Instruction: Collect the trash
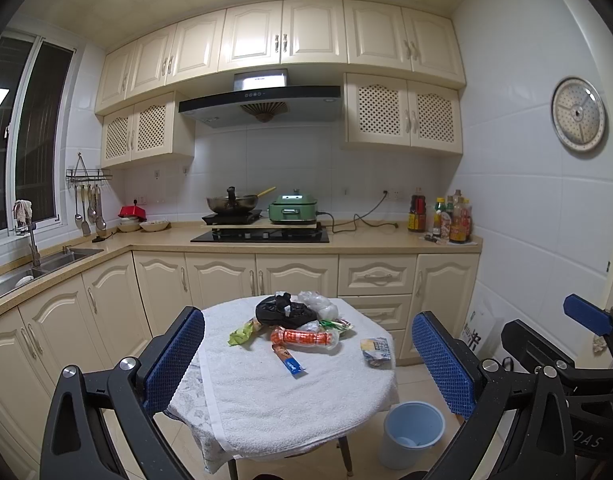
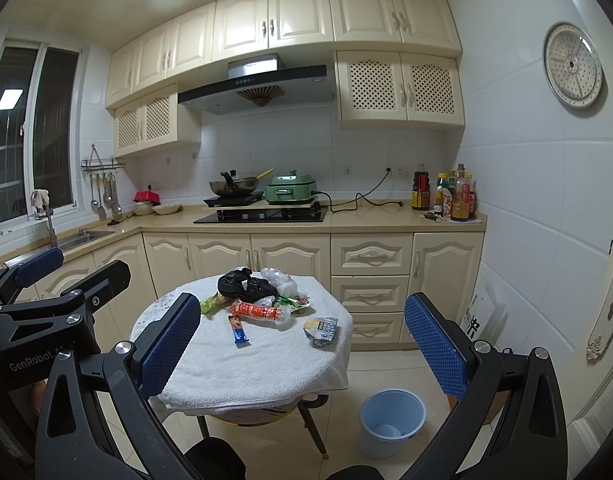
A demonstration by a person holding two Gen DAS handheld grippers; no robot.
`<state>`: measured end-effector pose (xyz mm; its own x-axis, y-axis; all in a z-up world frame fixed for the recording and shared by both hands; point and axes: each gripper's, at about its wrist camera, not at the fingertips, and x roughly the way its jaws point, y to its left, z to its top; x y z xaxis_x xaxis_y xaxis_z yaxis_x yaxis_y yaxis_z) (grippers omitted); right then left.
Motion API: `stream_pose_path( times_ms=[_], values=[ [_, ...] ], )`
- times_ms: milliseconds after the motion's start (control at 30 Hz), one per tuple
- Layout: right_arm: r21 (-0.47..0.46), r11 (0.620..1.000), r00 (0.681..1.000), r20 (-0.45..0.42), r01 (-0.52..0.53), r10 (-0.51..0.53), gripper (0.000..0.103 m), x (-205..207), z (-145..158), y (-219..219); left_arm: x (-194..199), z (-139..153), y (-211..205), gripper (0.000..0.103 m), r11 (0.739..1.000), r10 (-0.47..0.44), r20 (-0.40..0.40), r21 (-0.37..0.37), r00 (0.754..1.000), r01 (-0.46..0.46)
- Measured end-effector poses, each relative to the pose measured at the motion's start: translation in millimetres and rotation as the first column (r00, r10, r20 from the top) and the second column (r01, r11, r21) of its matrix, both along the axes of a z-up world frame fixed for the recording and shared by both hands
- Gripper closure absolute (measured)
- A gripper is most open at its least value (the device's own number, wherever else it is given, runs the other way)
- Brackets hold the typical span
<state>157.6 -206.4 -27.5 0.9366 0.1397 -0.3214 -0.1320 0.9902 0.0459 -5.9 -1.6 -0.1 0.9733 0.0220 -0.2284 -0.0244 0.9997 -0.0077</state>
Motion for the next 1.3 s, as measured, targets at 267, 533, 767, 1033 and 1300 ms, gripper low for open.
stream_pose_path(
  times_ms=[267, 533, 767, 1033, 1300],
  values=[
    [0.001, 1.0, 1.0, -0.001, 0.0, 0.0, 0.0, 0.2, -0.1, -0.2, 0.4, 0.0, 0.1, 0.001, 1.0, 0.0, -0.001, -0.001, 1.0, 0.0],
    [0.002, 1.0, 1.0, -0.002, 0.0, 0.0, 0.0, 0.4, -0.4, 0.7, 1.3, -0.3, -0.2, 0.001, 1.0, 0.001, -0.002, -0.001, 1.0, -0.001],
    [0.002, 1.0, 1.0, -0.002, 0.001, -0.001, 0.0, 1.0, -1.0, -0.4, 2.5, -0.7, -1.1, 0.001, 1.0, 0.002, 0.0, 0.001, 1.0, -0.002],
    [0.003, 1.0, 1.0, -0.003, 0.0, 0.0, 0.0, 1.5, -0.6, -0.7, 3.7, -1.0, -1.7, 0.001, 1.0, 0.002, -0.001, -0.001, 1.0, -0.002],
    [0.008, 1.0, 1.0, -0.022, 0.007, -0.007, 0.0, 10.6, -8.4, 0.2, 30.3, -12.6, 10.6, 0.001, 1.0, 0.017, -0.018, -0.013, 1.0, -0.017]
  ],
)
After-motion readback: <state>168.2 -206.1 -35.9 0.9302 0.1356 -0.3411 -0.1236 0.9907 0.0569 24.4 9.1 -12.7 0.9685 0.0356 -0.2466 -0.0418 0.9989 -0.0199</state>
